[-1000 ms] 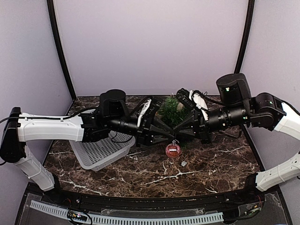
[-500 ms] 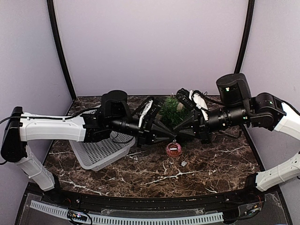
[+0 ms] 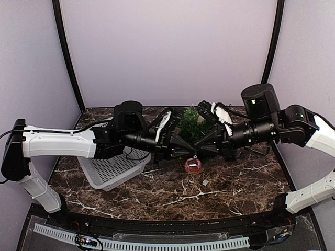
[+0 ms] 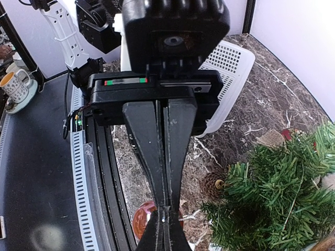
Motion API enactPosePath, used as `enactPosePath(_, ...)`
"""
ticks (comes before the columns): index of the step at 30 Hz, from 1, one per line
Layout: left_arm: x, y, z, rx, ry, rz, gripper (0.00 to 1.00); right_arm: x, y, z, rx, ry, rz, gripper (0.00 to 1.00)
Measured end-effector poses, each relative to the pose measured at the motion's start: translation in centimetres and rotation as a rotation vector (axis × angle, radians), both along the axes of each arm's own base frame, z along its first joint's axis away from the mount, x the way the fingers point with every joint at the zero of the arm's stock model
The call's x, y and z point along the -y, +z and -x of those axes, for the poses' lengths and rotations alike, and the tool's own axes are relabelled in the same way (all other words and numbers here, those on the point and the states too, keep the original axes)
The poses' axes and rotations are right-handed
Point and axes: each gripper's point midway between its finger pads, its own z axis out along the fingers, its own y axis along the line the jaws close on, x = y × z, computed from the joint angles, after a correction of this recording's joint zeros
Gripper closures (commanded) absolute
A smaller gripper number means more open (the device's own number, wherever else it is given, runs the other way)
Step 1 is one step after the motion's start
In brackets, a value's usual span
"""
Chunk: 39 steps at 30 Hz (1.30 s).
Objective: Decorate the small christmas tree
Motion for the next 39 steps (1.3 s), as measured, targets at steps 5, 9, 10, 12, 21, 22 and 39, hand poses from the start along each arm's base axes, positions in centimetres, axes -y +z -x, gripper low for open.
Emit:
enactPosePath(5,0.0,0.0,-0.2,0.002,0.012,0.000,1.00,0.3,-0.3,-0.3,0.009,-0.021,0.010,1.00)
enactPosePath(9,0.0,0.2,-0.3,0.006,0.020,0.003,0.92,0.4,-0.5,-0.7,0.014,-0.038,0.021,1.00)
enactPosePath(10,0.0,0.2,-0.3,0.006,0.021,0.003,0.89,0.5,-0.6,-0.7,0.015,-0.041,0.022,1.00)
enactPosePath(12,0.0,0.2,-0.3,0.006,0.023,0.002,0.83,0.5,-0.6,-0.8,0.015,-0.044,0.023,1.00)
enactPosePath(21,0.0,0.2,-0.5,0.011,0.030,0.002,0.73,0.5,-0.6,-0.8,0.015,-0.043,0.023,1.00)
enactPosePath(22,0.0,0.2,-0.4,0.010,0.030,0.001,0.74,0.5,-0.6,-0.8,0.015,-0.043,0.023,1.00)
enactPosePath(39,0.5,-0.8,-0.7,-0.002,0.026,-0.017,0.93,0.5,-0.6,-0.8,0.015,-0.044,0.023,1.00)
